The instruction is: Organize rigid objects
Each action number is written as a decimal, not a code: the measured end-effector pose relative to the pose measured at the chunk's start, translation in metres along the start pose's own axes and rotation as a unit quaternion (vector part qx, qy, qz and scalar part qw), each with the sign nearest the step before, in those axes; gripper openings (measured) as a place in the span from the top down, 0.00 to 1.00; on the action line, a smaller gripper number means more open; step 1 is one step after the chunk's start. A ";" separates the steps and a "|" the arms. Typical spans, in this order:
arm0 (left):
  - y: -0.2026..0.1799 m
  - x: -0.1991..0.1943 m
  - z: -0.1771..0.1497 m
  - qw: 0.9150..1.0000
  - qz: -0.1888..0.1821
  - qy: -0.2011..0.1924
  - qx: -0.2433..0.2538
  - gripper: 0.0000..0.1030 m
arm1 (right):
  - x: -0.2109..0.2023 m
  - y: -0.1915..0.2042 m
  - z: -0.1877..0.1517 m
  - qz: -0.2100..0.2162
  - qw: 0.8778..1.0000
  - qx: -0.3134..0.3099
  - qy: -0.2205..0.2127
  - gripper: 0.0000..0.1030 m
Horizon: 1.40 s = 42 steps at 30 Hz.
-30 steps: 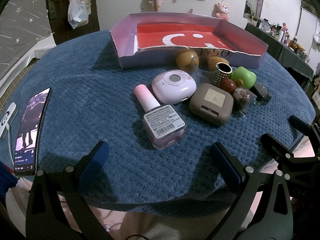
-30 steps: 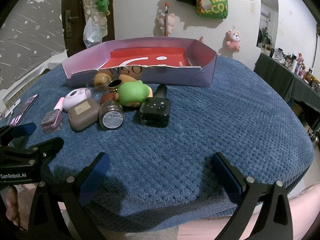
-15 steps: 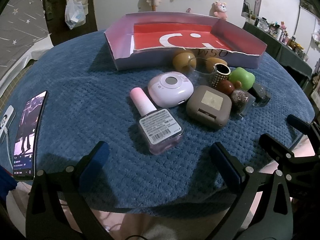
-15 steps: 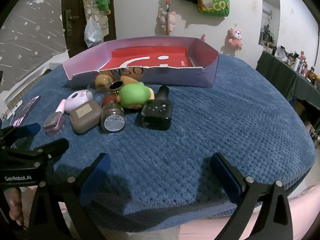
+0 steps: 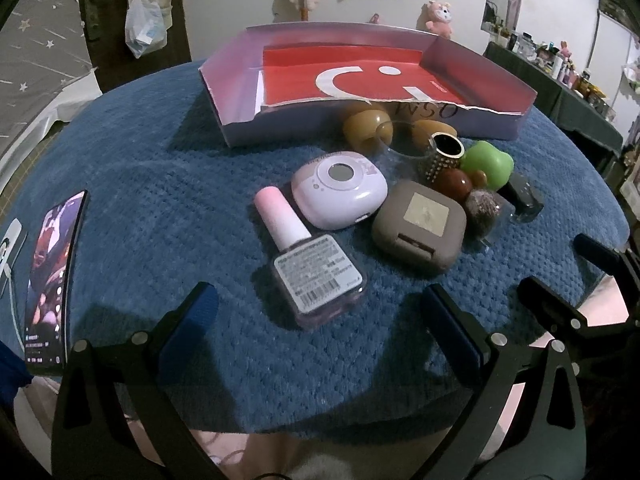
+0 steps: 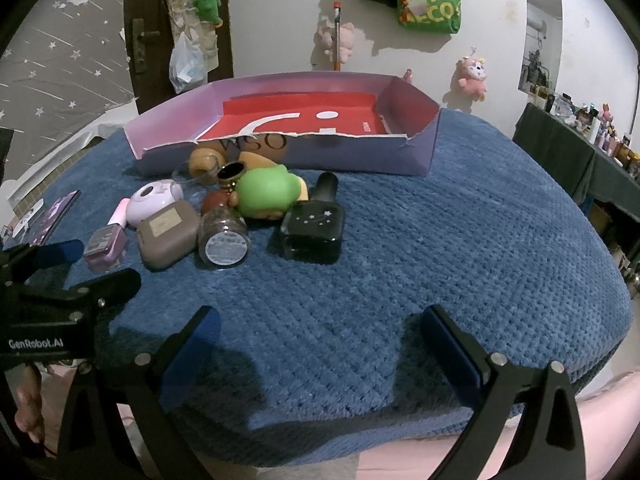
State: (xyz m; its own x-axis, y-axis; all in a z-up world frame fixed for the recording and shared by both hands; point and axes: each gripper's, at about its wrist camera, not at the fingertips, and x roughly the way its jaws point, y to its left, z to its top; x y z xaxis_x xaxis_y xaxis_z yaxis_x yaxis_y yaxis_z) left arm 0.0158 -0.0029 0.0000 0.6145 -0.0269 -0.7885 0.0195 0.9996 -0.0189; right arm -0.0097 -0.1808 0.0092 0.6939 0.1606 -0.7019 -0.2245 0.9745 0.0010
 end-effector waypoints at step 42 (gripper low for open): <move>0.016 0.004 0.018 1.000 0.001 -0.007 -0.011 0.34 | 0.004 -0.013 0.022 -0.010 0.999 0.024 -0.019 0.17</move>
State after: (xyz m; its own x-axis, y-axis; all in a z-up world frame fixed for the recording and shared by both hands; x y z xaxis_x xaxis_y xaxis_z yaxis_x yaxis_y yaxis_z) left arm 0.0327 0.0130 0.0081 0.6261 -0.0244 -0.7793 0.0011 0.9995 -0.0304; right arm 0.0115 -0.1897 0.0224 0.7237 0.1452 -0.6746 -0.1769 0.9840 0.0220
